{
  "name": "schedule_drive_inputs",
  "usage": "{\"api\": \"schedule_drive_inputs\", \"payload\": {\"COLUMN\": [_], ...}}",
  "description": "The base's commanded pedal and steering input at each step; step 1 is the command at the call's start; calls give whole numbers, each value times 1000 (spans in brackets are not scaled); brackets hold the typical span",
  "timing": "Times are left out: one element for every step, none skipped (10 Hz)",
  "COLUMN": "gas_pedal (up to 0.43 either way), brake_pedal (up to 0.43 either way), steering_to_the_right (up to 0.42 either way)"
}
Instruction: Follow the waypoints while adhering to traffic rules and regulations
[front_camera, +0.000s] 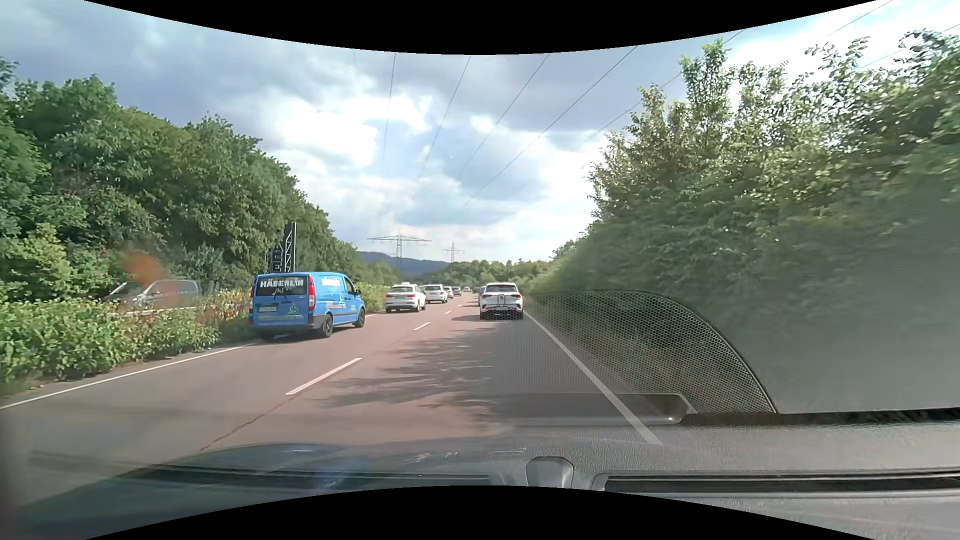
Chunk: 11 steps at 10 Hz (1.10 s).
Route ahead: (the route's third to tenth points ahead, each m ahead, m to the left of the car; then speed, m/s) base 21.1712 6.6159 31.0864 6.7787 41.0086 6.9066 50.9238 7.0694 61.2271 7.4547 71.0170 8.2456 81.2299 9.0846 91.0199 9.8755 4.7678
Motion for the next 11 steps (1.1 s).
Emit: {"api": "schedule_drive_inputs", "payload": {"gas_pedal": [98,98,110,110,110,118,118,118,130,130,130], "brake_pedal": [0,0,0,0,0,0,0,0,0,0,0], "steering_to_the_right": [-5,-4,-5,-5,-5,-5,-4,-4,-4,-4,-4]}}
